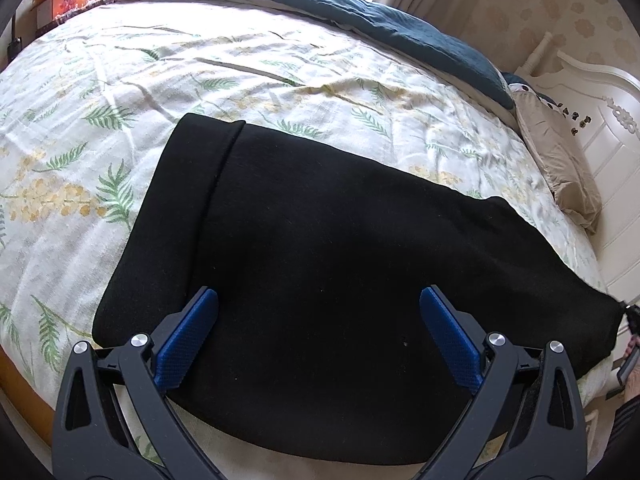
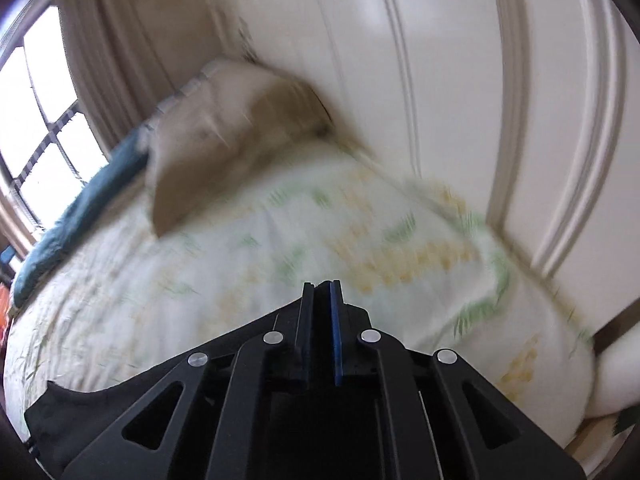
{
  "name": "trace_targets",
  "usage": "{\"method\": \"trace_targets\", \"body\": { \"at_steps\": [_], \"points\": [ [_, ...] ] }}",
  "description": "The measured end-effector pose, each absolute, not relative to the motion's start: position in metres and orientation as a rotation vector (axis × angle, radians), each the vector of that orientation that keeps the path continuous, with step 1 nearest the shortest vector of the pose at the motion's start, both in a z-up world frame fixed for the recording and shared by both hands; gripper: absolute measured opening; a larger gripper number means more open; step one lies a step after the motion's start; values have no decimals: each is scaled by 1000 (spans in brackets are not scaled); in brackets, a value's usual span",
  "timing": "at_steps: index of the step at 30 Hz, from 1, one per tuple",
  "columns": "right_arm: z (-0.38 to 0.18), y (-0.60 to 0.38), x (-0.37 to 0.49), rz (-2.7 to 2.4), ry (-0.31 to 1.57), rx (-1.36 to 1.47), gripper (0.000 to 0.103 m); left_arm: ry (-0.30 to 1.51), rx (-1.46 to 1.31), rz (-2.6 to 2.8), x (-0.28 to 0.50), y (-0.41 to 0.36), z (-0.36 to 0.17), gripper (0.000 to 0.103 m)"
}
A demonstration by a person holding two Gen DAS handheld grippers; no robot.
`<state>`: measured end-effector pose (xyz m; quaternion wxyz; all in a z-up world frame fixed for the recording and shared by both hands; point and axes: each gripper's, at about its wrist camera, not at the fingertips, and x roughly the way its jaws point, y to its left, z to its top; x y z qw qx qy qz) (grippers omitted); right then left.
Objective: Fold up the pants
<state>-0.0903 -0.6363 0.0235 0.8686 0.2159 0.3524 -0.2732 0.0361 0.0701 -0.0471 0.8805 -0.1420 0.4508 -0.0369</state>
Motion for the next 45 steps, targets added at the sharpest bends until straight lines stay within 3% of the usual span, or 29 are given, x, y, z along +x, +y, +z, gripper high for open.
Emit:
{"method": "trace_targets", "body": {
  "at_steps": [6,11,14,19,25,41,45],
  "points": [
    [-6,-654,-85,-603,740,584,12,941,-230,-45,37,61,-48,100],
    [20,-643,-123,-618,642,669,38,933,-253,-58,37,64,-48,100],
    [29,-628,-165,-613,548,741,43,932,-265,-62,38,65,-48,100],
    [2,-614,-219,-572,481,962,43,929,-254,-61,37,65,-48,100],
    [-27,-611,-225,-540,449,1078,43,922,-264,-68,36,67,-47,100],
    [-23,-601,-241,-616,285,1091,43,912,-286,-74,33,67,-47,100],
    [-30,-607,-233,-578,316,1125,43,910,-287,-73,32,67,-47,100]
  ]
}}
